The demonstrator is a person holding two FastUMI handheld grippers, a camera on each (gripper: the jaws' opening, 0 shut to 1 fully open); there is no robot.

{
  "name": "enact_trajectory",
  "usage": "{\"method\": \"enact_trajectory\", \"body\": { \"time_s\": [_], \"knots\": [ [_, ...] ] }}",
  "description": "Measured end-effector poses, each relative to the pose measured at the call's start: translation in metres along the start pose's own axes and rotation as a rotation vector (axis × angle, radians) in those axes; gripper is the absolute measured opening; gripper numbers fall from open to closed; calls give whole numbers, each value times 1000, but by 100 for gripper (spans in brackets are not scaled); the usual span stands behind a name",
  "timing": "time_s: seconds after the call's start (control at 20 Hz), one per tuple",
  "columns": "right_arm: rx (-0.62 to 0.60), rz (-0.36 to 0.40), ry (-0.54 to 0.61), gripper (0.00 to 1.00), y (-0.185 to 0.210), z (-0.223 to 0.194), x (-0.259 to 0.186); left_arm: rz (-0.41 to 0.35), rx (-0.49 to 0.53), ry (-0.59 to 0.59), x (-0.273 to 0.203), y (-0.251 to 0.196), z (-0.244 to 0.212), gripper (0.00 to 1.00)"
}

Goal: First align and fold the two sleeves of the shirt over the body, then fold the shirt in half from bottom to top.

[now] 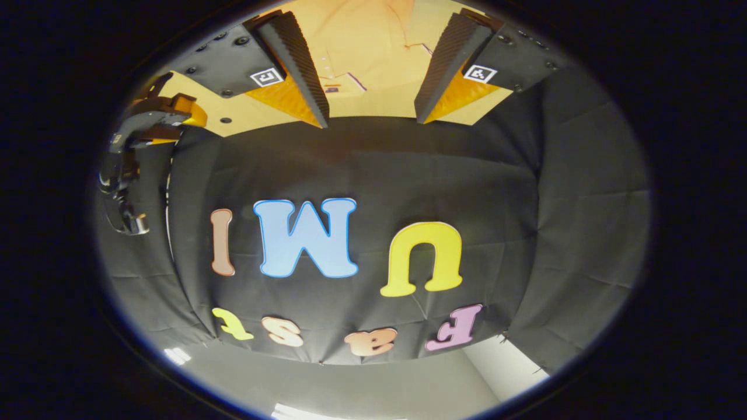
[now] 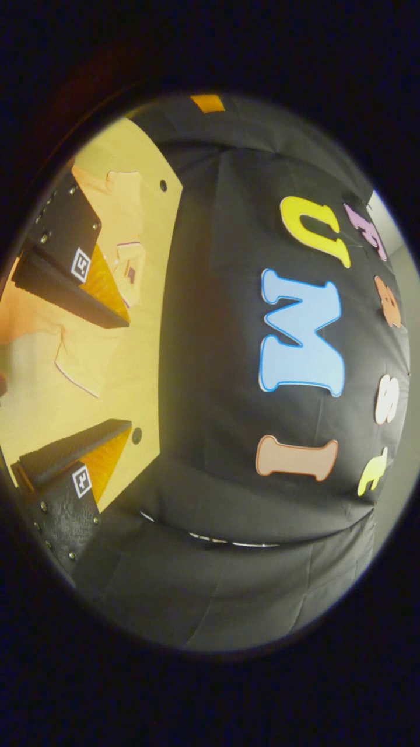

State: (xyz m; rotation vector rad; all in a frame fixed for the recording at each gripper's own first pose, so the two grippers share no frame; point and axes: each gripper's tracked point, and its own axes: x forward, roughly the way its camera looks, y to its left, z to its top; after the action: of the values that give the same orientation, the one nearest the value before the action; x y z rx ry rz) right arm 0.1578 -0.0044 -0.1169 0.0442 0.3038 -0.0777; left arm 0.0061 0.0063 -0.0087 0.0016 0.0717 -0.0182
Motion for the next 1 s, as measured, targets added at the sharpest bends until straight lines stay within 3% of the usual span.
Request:
{"method": "enact_trajectory", "body": {
  "time_s": [0.55,1.0],
  "knots": [
    [74,2,290,99,8,-88,108,60,-20,50,-6,9,-10,95],
    [114,-49,475,98,-5,-153,150,90,-8,62,-11,15,-12,96]
  ]
}}
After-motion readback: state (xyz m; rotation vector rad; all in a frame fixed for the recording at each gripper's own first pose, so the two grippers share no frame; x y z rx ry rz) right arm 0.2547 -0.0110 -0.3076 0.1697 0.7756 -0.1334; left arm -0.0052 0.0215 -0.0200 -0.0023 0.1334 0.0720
